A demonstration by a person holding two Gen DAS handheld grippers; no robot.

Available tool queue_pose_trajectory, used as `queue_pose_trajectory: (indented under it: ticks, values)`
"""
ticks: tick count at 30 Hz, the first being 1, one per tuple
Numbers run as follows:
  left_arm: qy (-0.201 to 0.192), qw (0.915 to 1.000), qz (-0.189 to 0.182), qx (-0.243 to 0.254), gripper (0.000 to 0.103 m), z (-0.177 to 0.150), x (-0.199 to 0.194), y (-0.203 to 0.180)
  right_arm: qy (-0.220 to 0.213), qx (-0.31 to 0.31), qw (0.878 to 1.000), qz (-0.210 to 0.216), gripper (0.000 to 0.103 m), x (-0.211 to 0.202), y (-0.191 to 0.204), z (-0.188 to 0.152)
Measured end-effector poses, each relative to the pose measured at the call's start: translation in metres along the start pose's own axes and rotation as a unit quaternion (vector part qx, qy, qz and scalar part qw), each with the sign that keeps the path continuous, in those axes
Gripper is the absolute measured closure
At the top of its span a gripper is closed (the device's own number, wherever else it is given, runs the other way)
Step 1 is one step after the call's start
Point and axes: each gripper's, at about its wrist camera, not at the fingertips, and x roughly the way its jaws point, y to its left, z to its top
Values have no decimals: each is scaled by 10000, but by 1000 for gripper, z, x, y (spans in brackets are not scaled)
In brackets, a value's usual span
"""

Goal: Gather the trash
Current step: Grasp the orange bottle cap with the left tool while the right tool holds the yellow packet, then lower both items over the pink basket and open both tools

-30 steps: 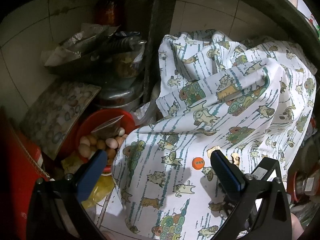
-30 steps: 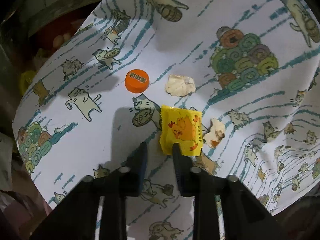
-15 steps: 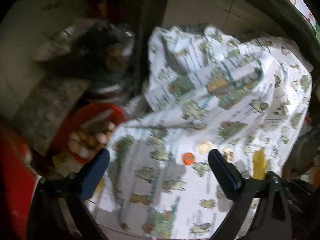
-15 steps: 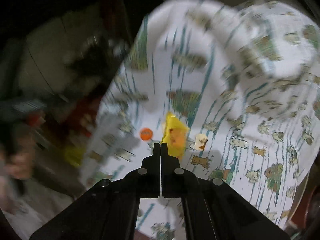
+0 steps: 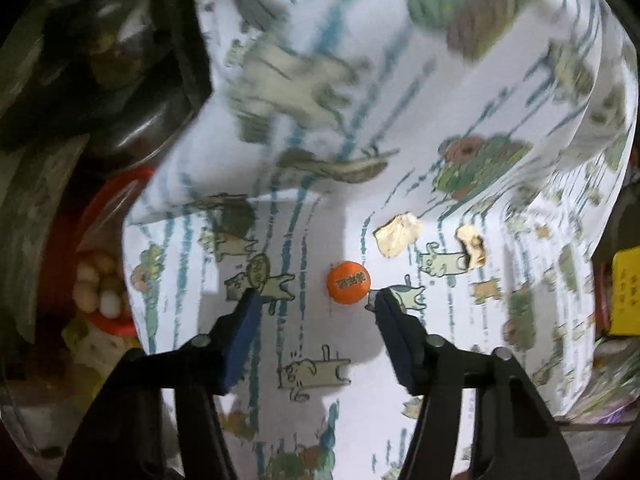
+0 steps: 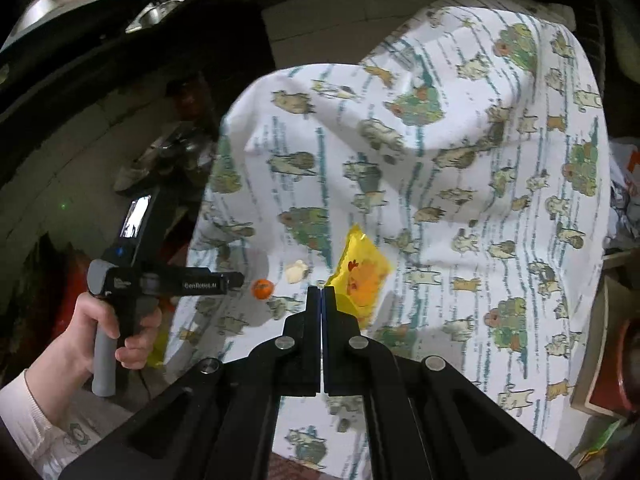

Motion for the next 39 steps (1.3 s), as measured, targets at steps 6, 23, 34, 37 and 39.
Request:
queue_pose_trajectory:
  ticks: [6, 23, 34, 37, 39]
  values:
    - [139, 9998, -72, -87, 52, 6, 24, -10, 145, 149, 9996, -164, 102, 11, -24, -1]
    - [257, 9983, -348, -388, 76, 4, 32, -16, 281, 612, 9969, -407, 102, 13, -65, -2]
    - [-591, 9972, -449, -93, 76, -15, -70, -18, 262, 553, 9977, -275, 102, 7, -49, -6]
    - [-825, 9959, -366, 85, 76, -25, -98, -23, 179, 523, 9982, -219, 102, -3, -40, -6]
    - [-879, 9954, -380, 58, 76, -26, -110, -22, 123, 566, 9982, -180, 102, -12, -34, -3]
